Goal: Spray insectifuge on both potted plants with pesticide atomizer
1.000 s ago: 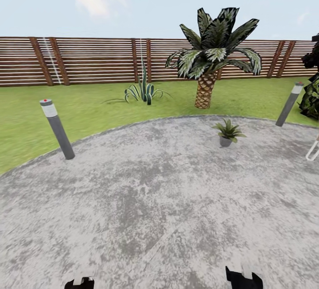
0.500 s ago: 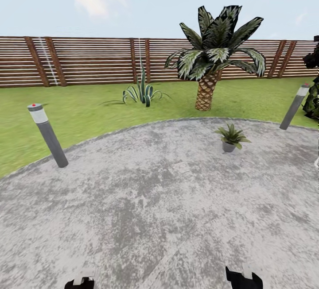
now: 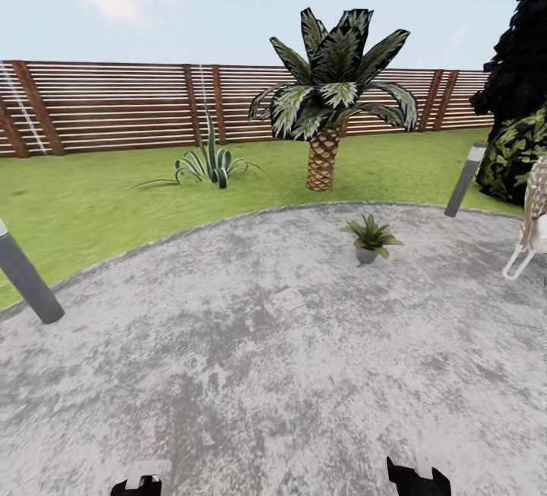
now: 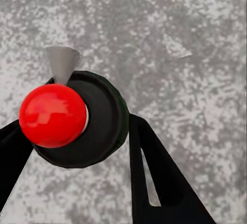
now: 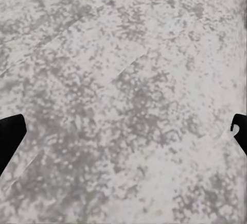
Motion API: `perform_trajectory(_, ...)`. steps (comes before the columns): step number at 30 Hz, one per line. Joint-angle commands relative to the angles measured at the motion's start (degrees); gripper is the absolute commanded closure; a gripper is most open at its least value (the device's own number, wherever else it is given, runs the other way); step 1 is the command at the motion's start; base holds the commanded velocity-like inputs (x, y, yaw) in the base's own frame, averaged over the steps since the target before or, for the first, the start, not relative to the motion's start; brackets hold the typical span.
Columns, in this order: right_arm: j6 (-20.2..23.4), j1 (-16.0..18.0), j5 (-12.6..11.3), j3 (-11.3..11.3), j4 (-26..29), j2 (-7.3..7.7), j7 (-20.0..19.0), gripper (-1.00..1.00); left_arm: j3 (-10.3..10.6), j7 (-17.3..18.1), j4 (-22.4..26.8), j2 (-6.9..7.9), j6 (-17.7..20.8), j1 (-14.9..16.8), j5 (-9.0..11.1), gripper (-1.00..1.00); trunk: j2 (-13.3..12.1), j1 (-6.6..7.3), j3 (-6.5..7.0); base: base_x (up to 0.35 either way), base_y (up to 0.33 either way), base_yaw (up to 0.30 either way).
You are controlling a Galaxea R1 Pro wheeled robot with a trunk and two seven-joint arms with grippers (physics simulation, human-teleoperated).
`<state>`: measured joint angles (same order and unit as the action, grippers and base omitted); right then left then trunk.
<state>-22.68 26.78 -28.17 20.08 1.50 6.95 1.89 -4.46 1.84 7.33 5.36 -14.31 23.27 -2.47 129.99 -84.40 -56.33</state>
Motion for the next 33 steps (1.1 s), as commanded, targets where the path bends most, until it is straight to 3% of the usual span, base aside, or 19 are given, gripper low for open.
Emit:
perform_trajectory(1, -0.09, 0.03, -0.31, 0.49, 0.00, -0.01, 0.17, -1.00, -0.46, 0.19, -0.04, 0.00, -0.19, 0.02, -0.26, 1.00, 0.02, -0.02, -0.05, 0.338, 0.000, -0.262)
perform_trajectory(15, -0.09, 0.03, -0.31, 0.49, 0.00, -0.01, 0.20, -1.00, -0.46, 0.19, -0.04, 0.00, -0.19, 0.02, -0.26, 1.00, 0.02, -0.02, -0.05, 0.338, 0.000, -0.246)
perform_trajectory(33, -0.09, 0.03, -0.37, 0.49, 0.00, -0.01, 0.21, -1.00, -0.46, 0.18, -0.04, 0.00, -0.19, 0.02, -0.26, 1.00, 0.02, -0.02, -0.05, 0.337, -0.019, -0.012)
